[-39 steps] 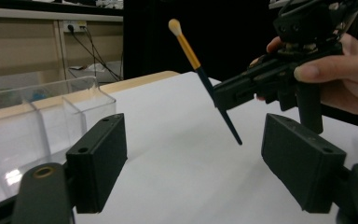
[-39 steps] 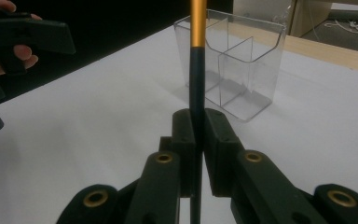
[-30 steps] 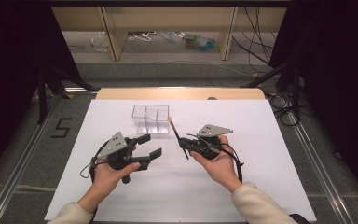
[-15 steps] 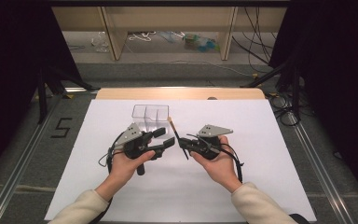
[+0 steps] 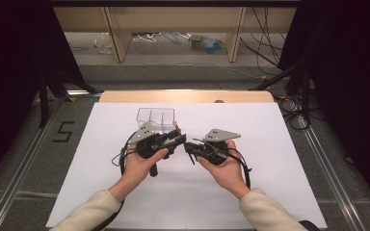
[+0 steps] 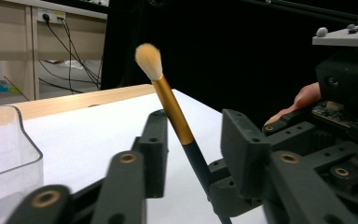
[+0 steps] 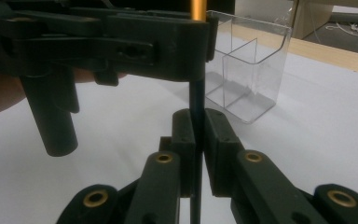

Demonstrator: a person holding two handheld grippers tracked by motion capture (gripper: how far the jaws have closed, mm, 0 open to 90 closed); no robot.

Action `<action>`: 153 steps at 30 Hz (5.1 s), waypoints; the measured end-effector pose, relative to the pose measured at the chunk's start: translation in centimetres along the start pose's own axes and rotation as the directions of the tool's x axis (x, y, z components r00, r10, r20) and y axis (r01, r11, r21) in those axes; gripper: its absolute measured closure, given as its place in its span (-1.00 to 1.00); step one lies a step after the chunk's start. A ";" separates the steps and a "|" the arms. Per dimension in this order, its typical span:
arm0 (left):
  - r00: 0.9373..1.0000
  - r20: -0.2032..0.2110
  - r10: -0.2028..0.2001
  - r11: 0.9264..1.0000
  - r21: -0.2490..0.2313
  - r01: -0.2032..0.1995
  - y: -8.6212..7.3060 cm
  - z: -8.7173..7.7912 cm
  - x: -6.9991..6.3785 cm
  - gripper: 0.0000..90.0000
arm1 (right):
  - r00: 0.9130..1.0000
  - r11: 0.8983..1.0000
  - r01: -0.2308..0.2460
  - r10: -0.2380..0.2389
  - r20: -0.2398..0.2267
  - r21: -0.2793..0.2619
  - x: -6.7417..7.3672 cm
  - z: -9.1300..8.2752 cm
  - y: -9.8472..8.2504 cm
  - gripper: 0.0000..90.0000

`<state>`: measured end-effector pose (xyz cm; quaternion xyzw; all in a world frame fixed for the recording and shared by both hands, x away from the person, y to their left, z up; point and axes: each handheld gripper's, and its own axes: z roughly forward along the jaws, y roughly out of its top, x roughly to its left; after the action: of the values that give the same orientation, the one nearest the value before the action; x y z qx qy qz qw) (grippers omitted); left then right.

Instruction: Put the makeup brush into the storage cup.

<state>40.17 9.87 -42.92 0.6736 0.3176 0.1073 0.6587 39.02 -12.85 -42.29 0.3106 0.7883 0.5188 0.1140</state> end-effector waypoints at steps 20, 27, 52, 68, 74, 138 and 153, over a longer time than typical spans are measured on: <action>0.994 -0.018 0.108 0.994 -0.008 -0.108 0.8 0.3 -0.6 0.86 | 0.998 0.999 0.042 -0.042 0.039 0.012 -0.1 0.3 -0.1 0.30; 0.991 -0.041 0.125 0.992 -0.014 -0.125 1.0 -0.4 -0.3 0.86 | 0.997 0.999 0.051 -0.051 0.055 0.002 -0.3 0.3 -0.2 -0.07; 0.983 -0.092 0.162 0.986 -0.016 -0.164 1.6 -2.2 0.8 0.86 | 0.997 0.998 0.061 -0.059 0.057 -0.036 -0.8 -1.0 -0.1 -0.23; 0.981 -0.113 0.159 0.986 -0.022 -0.163 1.9 -2.8 1.1 0.86 | 0.997 0.995 0.067 -0.063 0.051 -0.073 -0.7 -3.1 -0.6 -0.25; 0.980 -0.115 0.164 0.986 -0.017 -0.167 1.9 -2.8 1.1 0.86 | 0.997 0.994 0.066 -0.062 0.052 -0.091 -0.7 -4.0 -0.8 -0.25; 0.965 -0.189 0.183 0.980 -0.038 -0.193 2.9 -4.1 2.6 0.86 | 0.991 0.982 0.087 -0.069 0.113 -0.169 -1.6 -11.0 -4.8 -0.30; 0.959 -0.220 0.178 0.980 -0.049 -0.193 3.2 -4.4 2.9 0.85 | 0.991 0.983 0.081 -0.062 0.115 -0.165 -1.7 -11.2 -5.1 -0.30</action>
<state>40.87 15.33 -40.17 0.6614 0.3186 0.2517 0.6306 32.82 -23.61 -42.15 0.2991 0.7445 0.5617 0.2018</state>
